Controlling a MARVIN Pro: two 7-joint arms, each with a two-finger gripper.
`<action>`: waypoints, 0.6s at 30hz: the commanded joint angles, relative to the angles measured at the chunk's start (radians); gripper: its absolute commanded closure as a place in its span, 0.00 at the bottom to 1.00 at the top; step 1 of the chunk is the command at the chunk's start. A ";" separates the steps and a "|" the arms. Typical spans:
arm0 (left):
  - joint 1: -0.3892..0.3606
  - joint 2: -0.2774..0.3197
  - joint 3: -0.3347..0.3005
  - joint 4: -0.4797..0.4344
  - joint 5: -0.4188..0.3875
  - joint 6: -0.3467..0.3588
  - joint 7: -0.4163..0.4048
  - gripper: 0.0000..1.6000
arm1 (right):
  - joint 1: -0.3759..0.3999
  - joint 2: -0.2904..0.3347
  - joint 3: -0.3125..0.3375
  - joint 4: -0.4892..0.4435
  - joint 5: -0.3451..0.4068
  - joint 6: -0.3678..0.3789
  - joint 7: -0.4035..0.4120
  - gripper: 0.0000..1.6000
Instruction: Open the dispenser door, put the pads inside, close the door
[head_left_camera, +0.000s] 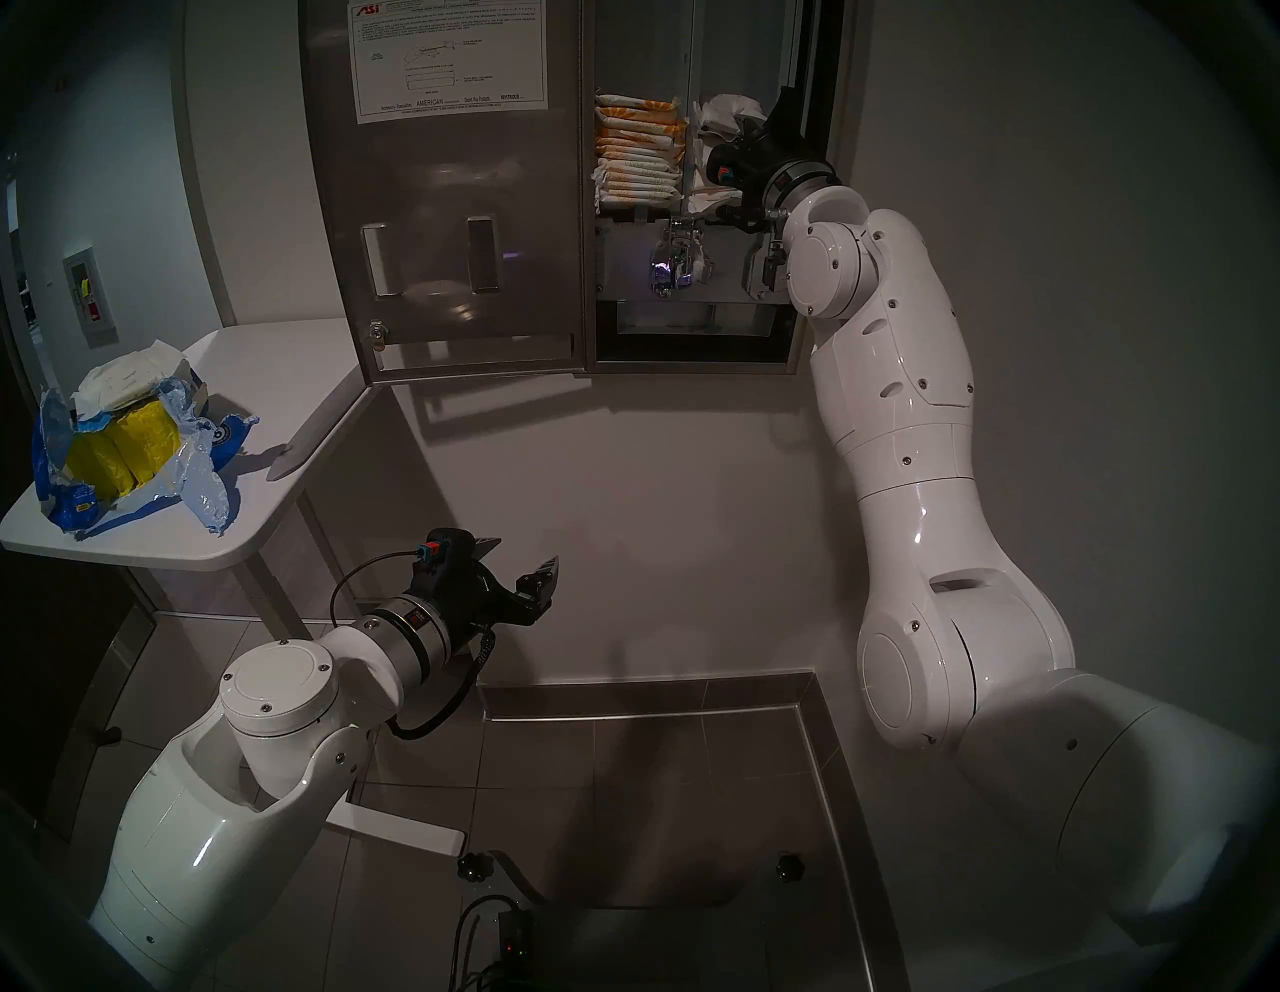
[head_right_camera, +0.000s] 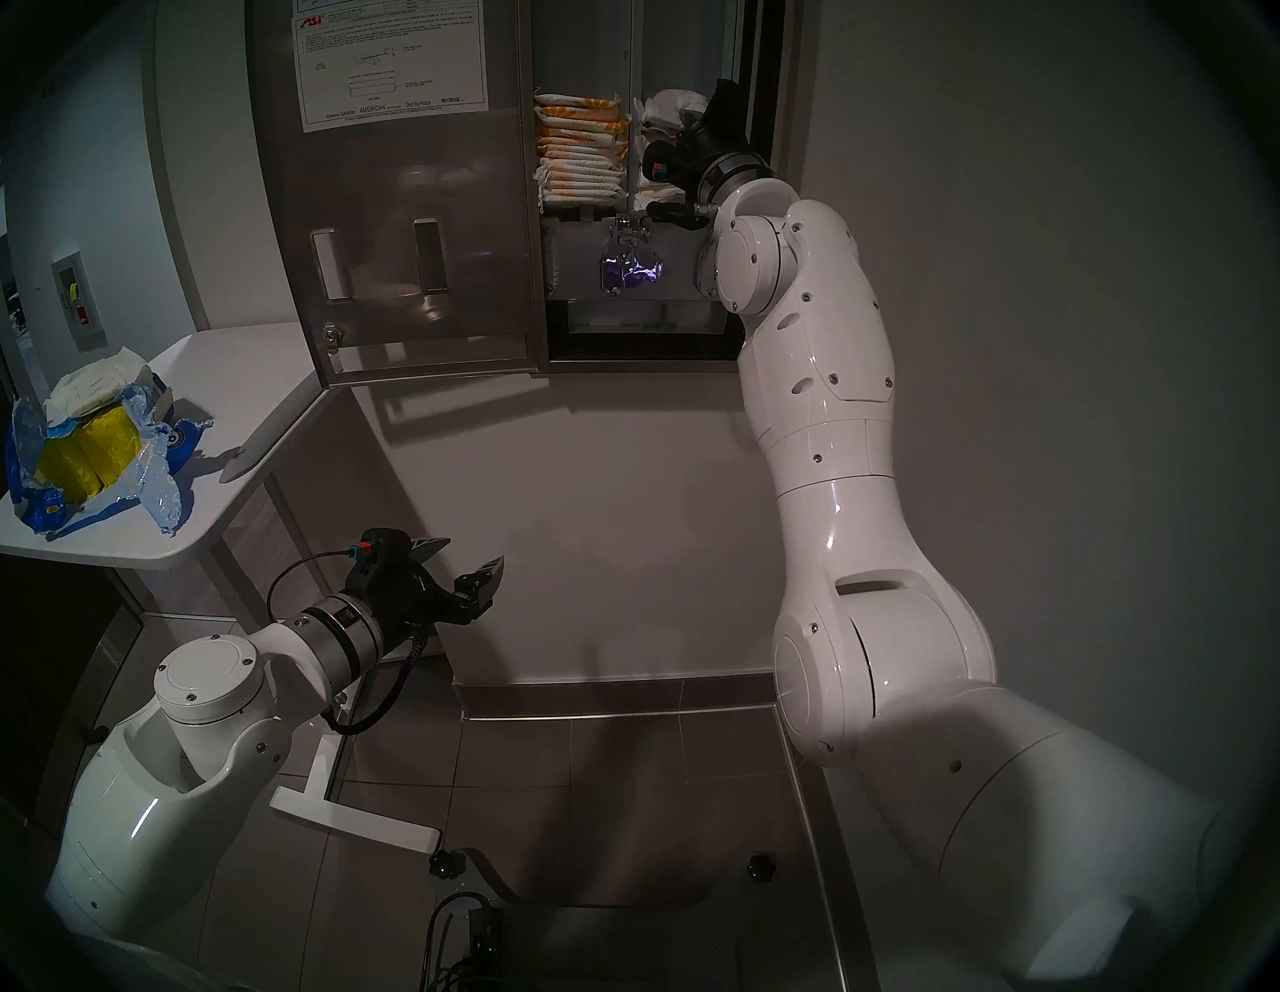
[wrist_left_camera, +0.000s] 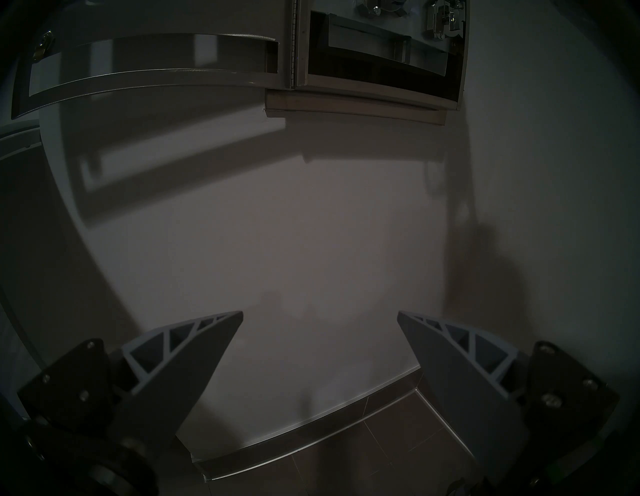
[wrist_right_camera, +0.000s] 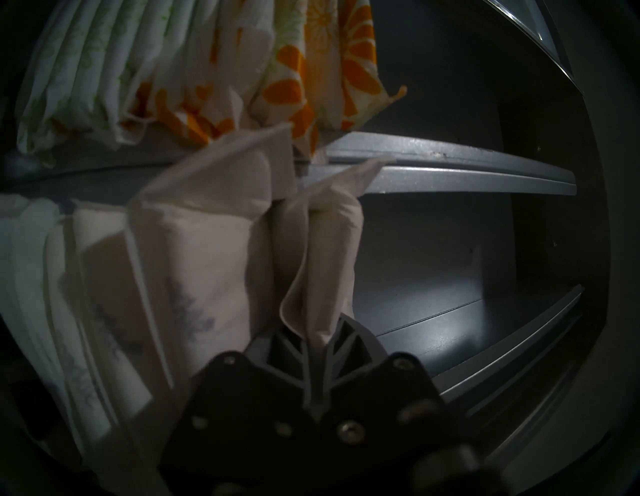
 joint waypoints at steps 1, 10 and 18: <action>-0.015 0.001 -0.014 -0.030 0.003 -0.010 0.002 0.00 | 0.025 0.010 0.008 -0.046 -0.004 0.011 0.042 1.00; -0.015 0.000 -0.014 -0.030 0.003 -0.010 0.002 0.00 | 0.043 0.002 0.009 -0.028 -0.007 0.018 0.080 1.00; -0.015 0.000 -0.014 -0.030 0.004 -0.009 0.002 0.00 | 0.085 -0.002 0.013 0.033 -0.016 0.030 0.087 1.00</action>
